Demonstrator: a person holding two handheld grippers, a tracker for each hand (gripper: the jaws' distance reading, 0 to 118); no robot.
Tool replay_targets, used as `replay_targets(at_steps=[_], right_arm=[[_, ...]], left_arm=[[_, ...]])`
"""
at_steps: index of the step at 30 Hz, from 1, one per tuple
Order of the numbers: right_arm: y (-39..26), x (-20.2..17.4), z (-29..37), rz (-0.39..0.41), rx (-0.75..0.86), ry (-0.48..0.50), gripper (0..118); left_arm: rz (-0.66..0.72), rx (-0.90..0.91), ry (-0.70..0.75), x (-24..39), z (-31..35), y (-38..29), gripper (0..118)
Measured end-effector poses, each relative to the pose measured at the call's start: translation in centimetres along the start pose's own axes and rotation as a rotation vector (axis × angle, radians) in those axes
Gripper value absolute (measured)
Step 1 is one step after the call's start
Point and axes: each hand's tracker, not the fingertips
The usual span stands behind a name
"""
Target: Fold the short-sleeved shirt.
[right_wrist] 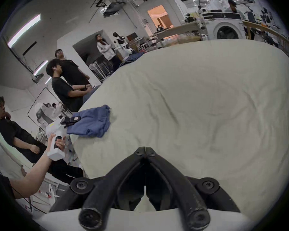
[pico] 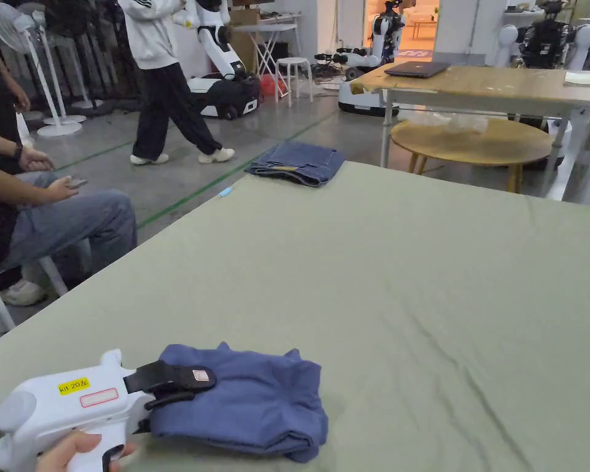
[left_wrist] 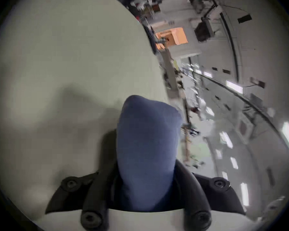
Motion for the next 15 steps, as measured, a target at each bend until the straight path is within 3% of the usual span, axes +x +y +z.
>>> replay_targets(at_steps=[2, 3, 4, 5, 6, 10, 11, 12, 14, 15], right_arm=[[0.2, -0.2, -0.4, 0.008, -0.005, 0.01, 0], [0.1, -0.4, -0.4, 0.01, -0.005, 0.015, 0], [0.0, -0.4, -0.3, 0.013, -0.003, 0.015, 0], [0.0, -0.5, -0.1, 0.016, -0.002, 0.015, 0], [-0.1, -0.3, 0.3, 0.02, 0.0, 0.013, 0], [-0.5, 0.5, 2.6, 0.014, 0.038, 0.006, 0], [-0.7, 0.8, 3.4, 0.004, 0.057, 0.007, 0], [-0.7, 1.1, 4.1, -0.004, 0.075, 0.002, 0], [-1.1, 1.8, 5.8, -0.024, 0.111, -0.01, 0], [-1.3, 2.3, 6.6, -0.041, 0.13, -0.014, 0]], left_arm=[[-0.121, 0.131, 0.175, 1.1, 1.0, -1.6, 32], [-0.189, 0.183, 0.21, -0.2, 1.0, 0.5, 57], [-0.239, 0.211, 0.216, 0.5, 1.3, -0.2, 95], [-0.256, 0.247, 0.206, 1.2, 1.8, -1.1, 111], [-0.268, 0.277, 0.186, 2.0, 2.4, -1.9, 115], [-0.357, 0.287, 0.148, 5.6, 4.1, -3.4, 114], [-0.413, 0.257, 0.118, 7.9, 4.5, -4.7, 106], [-0.456, 0.232, 0.101, 9.2, 4.5, -5.8, 88], [-0.546, 0.176, 0.107, 12.0, 3.6, -9.3, 16], [-0.582, 0.153, 0.119, 13.2, 3.0, -11.0, 0]])
